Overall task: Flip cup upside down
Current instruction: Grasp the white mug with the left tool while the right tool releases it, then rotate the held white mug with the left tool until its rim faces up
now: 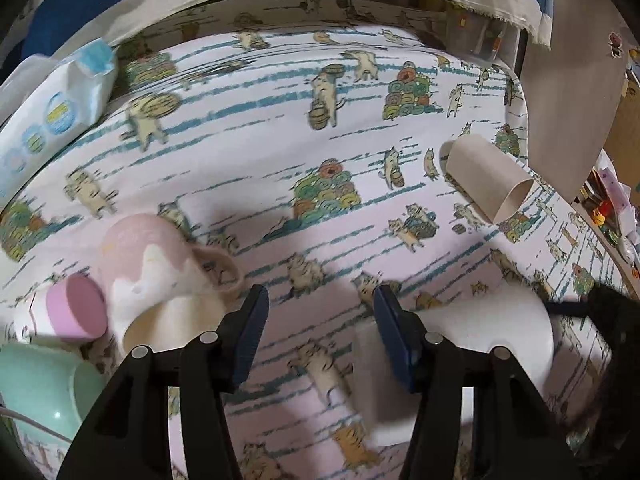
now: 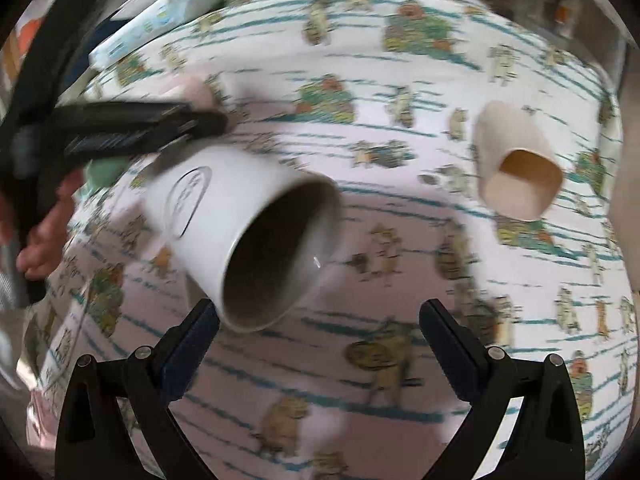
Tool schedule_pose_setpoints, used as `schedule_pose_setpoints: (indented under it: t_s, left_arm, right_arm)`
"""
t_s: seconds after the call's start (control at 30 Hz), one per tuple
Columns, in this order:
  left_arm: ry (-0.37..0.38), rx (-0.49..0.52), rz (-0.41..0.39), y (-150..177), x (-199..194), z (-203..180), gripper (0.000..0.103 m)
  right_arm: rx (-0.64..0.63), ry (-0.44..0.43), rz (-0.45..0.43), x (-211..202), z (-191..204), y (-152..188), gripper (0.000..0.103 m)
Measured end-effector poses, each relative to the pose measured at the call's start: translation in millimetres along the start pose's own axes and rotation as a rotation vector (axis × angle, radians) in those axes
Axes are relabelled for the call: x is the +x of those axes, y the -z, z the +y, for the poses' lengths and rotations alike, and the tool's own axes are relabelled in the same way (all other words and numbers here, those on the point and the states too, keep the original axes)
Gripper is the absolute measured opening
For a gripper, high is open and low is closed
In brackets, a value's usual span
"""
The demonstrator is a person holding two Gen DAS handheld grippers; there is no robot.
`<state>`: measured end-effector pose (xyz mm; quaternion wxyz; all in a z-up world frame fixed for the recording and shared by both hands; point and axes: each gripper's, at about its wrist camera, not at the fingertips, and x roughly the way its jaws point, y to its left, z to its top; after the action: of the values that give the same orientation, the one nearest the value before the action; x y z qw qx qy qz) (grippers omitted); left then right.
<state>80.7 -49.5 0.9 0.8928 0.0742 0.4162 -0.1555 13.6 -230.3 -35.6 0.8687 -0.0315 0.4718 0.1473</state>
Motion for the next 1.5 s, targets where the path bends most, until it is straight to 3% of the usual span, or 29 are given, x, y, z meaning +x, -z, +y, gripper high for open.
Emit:
schedule_pose_setpoints:
  t_s: [0.1, 0.33, 0.47, 0.6, 0.63, 0.7, 0.73, 0.83, 1.0, 1.17, 1.3, 1.4, 1.5]
  left_arm:
    - [0.002, -0.021, 0.000, 14, -11, 6, 0.052]
    - [-0.009, -0.085, 0.001, 50, -33, 11, 0.047]
    - [0.003, -0.111, -0.009, 63, -43, 9, 0.047]
    - [-0.030, -0.142, -0.104, 73, -61, 5, 0.047]
    - [-0.039, -0.146, -0.137, 75, -66, 2, 0.051]
    - [-0.068, -0.144, -0.199, 79, -75, -8, 0.072]
    - [-0.090, -0.144, -0.236, 82, -79, -15, 0.087]
    - [-0.100, -0.143, -0.300, 85, -84, -32, 0.101]
    - [-0.061, -0.180, -0.179, 74, -55, -51, 0.103]
    - [-0.130, -0.248, -0.059, 67, -17, -56, 0.102]
    - [-0.110, -0.258, -0.043, 67, -7, -59, 0.101]
    - [-0.124, -0.232, -0.035, 66, -3, -65, 0.080]
    - [-0.120, -0.231, -0.030, 66, -1, -67, 0.077]
  right_arm:
    - [0.037, 0.031, -0.045, 3, -12, -13, 0.101]
    - [0.059, -0.057, -0.107, 18, -9, -52, 0.101]
    - [0.082, -0.112, -0.154, 6, -9, -47, 0.101]
    - [0.083, -0.072, -0.291, -25, -14, -32, 0.101]
    - [0.075, -0.045, -0.357, -37, -17, -27, 0.101]
    - [0.068, -0.006, -0.451, -54, -21, -23, 0.101]
    - [0.066, 0.012, -0.505, -63, -23, -19, 0.102]
    - [0.059, 0.036, -0.598, -82, -27, -15, 0.102]
    - [0.069, 0.079, -0.624, -90, -29, -13, 0.102]
    - [0.136, 0.060, -0.604, -87, -46, -7, 0.102]
    - [0.156, 0.063, -0.585, -82, -56, -3, 0.102]
    - [0.164, 0.085, -0.570, -79, -61, -3, 0.102]
    - [0.164, 0.089, -0.535, -74, -62, -5, 0.102]
